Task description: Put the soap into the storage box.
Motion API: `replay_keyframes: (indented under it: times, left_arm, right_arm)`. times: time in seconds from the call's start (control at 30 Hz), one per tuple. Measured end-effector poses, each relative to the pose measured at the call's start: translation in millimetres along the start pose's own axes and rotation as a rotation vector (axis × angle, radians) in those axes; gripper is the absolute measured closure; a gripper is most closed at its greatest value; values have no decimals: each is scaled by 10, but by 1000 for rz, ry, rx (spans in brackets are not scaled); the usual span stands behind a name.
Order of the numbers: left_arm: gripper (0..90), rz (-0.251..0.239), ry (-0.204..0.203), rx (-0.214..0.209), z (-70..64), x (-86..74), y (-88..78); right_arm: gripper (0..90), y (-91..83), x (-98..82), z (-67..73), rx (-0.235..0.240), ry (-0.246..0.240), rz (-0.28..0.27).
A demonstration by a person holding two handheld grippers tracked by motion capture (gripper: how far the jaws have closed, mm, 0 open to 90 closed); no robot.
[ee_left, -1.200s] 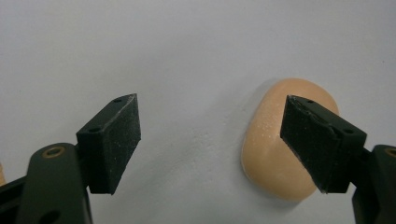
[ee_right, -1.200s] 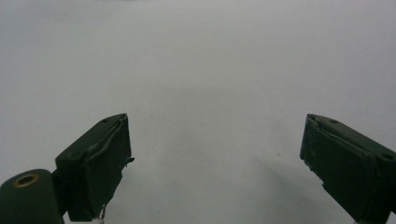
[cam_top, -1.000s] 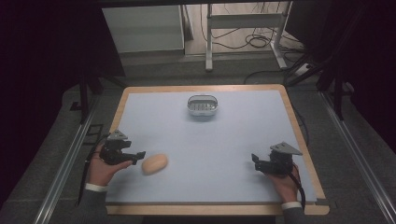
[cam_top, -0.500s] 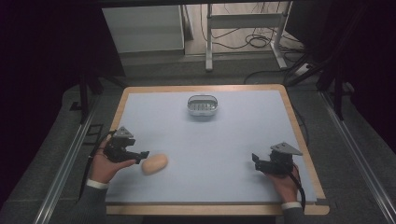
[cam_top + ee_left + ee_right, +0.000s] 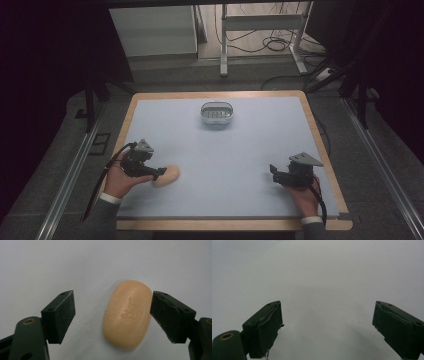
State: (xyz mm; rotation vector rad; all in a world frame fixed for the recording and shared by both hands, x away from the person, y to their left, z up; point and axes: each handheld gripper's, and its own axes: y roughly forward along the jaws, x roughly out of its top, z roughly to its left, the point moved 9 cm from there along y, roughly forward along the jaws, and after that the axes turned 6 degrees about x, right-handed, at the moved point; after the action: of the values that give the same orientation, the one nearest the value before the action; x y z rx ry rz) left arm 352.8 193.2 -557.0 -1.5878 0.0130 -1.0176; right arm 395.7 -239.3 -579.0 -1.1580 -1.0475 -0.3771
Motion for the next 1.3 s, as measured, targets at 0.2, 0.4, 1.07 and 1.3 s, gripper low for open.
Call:
replay_keyframes:
  times: [0.2, 0.4, 1.07, 1.3]
  left_arm:
    - [203, 38, 27, -15, -74, -37, 83]
    - [203, 64, 42, -22, -110, -78, 152]
    - [245, 162, 81, -62, -239, -213, 385]
    - [290, 152, 84, -55, -235, -210, 389]
  right_arm:
    - [94, 1, -2, 0, 0, 1, 3]
    - [94, 4, -3, -2, -3, 3, 5]
    - [94, 10, -7, -4, -10, 1, 11]
    - [96, 12, -7, -5, -12, 1, 11]
